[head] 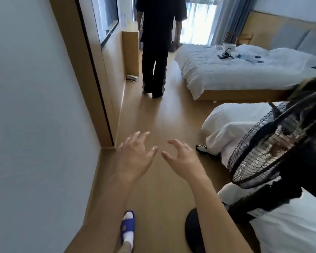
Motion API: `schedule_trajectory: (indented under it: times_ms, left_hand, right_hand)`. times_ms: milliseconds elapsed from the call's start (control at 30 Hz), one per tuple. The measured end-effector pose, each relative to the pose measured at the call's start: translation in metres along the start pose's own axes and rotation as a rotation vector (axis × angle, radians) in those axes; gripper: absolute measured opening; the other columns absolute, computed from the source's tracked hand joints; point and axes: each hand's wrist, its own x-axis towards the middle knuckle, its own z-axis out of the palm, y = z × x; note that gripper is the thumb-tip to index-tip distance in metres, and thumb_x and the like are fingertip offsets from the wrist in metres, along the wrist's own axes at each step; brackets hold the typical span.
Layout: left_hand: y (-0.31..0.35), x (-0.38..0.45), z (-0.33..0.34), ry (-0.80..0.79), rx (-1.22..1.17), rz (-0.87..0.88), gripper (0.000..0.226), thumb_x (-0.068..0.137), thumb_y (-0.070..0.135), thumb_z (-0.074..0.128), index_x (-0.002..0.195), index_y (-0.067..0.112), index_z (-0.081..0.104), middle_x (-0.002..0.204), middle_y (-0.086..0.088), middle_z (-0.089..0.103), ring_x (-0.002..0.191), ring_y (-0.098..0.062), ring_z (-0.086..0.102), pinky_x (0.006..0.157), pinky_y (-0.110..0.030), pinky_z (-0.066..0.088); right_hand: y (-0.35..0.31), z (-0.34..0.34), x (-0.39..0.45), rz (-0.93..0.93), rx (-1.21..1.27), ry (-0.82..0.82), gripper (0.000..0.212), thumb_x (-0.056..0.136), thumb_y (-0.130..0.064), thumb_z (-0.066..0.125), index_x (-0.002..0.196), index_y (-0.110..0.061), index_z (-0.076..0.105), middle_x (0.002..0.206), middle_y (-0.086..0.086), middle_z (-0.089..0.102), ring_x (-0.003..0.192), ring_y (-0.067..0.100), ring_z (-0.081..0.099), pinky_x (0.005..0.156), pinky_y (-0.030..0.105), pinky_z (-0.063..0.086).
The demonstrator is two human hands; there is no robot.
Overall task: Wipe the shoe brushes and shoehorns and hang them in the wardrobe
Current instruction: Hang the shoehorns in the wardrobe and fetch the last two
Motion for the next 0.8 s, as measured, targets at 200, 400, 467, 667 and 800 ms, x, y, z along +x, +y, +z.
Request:
schedule_trajectory:
  times_ms: [200,400,467,667,800]
  left_hand:
    - [0.0,0.165,-0.004,-0.07,-0.008,0.088,0.059,0.095,0.048,0.055,0.149,0.03,0.04,0.157,0.0,0.036,0.145,-0.022,0.03,0.118,-0.046,0.025]
    - [0.017,0.303,-0.015,-0.072,0.012,0.205,0.056,0.095,0.047,0.055,0.147,0.029,0.041,0.155,-0.001,0.039,0.144,-0.023,0.033,0.117,-0.047,0.025]
    - [0.019,0.335,-0.007,-0.089,0.003,0.218,0.056,0.095,0.048,0.055,0.147,0.03,0.042,0.155,0.0,0.039,0.143,-0.022,0.033,0.117,-0.046,0.025]
    - [0.018,0.44,0.026,-0.14,0.025,0.21,0.057,0.095,0.051,0.052,0.148,0.032,0.04,0.156,0.002,0.036,0.143,-0.022,0.032,0.118,-0.046,0.024]
    - [0.027,0.521,0.047,-0.12,0.047,0.183,0.057,0.095,0.051,0.053,0.148,0.032,0.041,0.156,0.002,0.037,0.143,-0.021,0.033,0.117,-0.046,0.025]
  right_hand:
    - [-0.026,-0.023,0.139,0.112,-0.026,0.064,0.052,0.095,-0.044,0.058,0.143,-0.027,0.048,0.142,0.002,0.053,0.132,0.02,0.048,0.111,0.037,0.038]
    - [-0.053,-0.044,0.261,0.147,0.004,0.147,0.052,0.095,-0.045,0.059,0.143,-0.028,0.048,0.142,0.001,0.053,0.132,0.019,0.048,0.111,0.039,0.039]
    - [-0.049,-0.045,0.292,0.172,0.013,0.152,0.052,0.094,-0.045,0.059,0.142,-0.028,0.048,0.142,0.001,0.053,0.131,0.019,0.049,0.11,0.04,0.04]
    - [-0.028,-0.051,0.405,0.212,0.026,0.158,0.053,0.093,-0.048,0.058,0.142,-0.032,0.048,0.141,-0.001,0.053,0.13,0.019,0.05,0.107,0.036,0.04]
    - [-0.01,-0.06,0.491,0.198,0.064,0.15,0.053,0.093,-0.048,0.059,0.142,-0.032,0.047,0.142,-0.001,0.052,0.13,0.018,0.05,0.108,0.037,0.042]
